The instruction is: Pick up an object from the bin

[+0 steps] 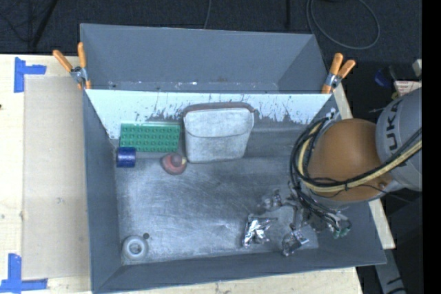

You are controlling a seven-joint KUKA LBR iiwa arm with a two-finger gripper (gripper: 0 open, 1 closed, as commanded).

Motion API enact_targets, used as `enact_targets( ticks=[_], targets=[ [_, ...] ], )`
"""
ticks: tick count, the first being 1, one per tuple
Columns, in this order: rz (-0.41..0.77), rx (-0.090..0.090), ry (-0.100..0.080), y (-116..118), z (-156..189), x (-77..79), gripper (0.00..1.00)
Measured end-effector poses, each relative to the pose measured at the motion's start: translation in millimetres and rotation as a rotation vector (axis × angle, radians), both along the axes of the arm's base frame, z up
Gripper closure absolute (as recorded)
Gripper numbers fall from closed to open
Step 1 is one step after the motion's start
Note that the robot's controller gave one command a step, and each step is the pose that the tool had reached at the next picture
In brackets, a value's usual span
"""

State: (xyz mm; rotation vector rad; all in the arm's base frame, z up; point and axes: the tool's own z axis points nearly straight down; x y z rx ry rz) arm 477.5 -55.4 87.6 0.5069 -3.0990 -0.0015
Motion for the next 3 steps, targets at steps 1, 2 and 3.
enact_targets(
  ticks=[1, 2, 3],
  targets=[
    [0.032, -0.001, -0.007, -3, 57, 18.4, 0.0],
    [0.137, -0.001, -0.017, -4, -5, -0.2, 0.0],
    [0.139, 0.0, -0.002, -4, -8, -4.6, 1.0]
  ],
)
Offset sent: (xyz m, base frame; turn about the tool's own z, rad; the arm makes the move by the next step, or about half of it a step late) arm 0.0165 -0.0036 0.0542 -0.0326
